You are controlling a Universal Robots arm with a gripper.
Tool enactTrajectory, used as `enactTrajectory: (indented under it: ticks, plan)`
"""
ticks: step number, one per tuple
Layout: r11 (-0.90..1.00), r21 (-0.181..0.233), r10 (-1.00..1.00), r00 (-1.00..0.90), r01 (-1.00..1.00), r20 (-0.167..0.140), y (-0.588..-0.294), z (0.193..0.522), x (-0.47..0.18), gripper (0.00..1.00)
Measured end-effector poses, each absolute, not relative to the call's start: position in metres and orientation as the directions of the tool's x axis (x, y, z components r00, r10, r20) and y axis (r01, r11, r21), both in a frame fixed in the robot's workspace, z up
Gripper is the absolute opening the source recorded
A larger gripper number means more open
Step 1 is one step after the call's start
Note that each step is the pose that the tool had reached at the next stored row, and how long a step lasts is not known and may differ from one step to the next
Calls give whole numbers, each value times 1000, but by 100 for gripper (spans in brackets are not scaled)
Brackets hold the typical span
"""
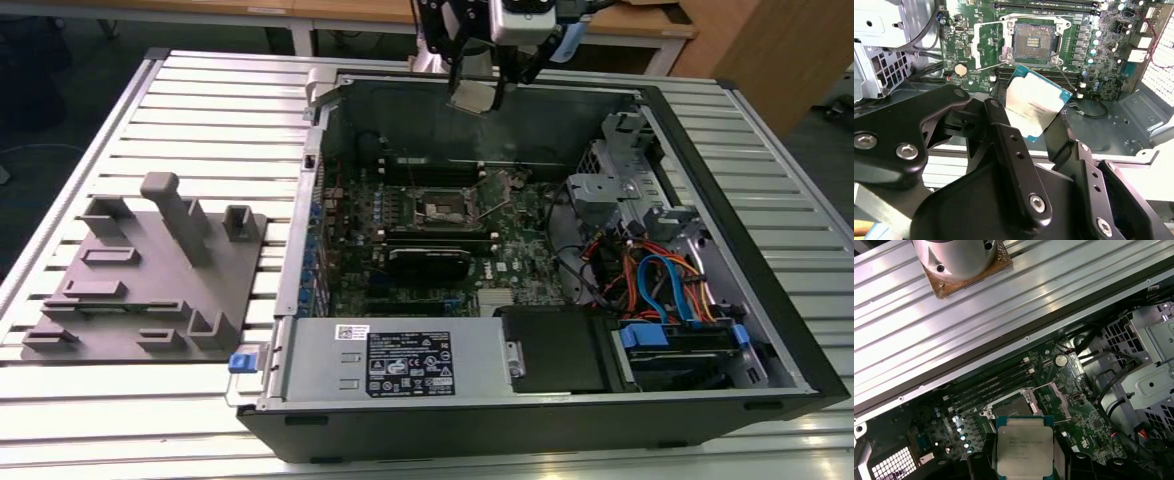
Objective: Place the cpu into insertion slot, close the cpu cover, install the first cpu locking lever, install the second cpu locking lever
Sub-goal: 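Place the cpu into insertion slot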
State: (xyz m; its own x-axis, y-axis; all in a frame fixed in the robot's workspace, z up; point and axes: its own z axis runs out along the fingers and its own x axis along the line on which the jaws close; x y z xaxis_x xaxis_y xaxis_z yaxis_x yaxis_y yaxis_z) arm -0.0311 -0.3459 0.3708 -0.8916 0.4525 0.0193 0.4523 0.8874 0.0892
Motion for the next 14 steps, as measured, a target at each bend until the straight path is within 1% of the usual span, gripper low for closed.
enactTrajectory:
  ticks: [14]
  plan:
    - [862,89,500,-866,500,19,-346,371,-31,54]
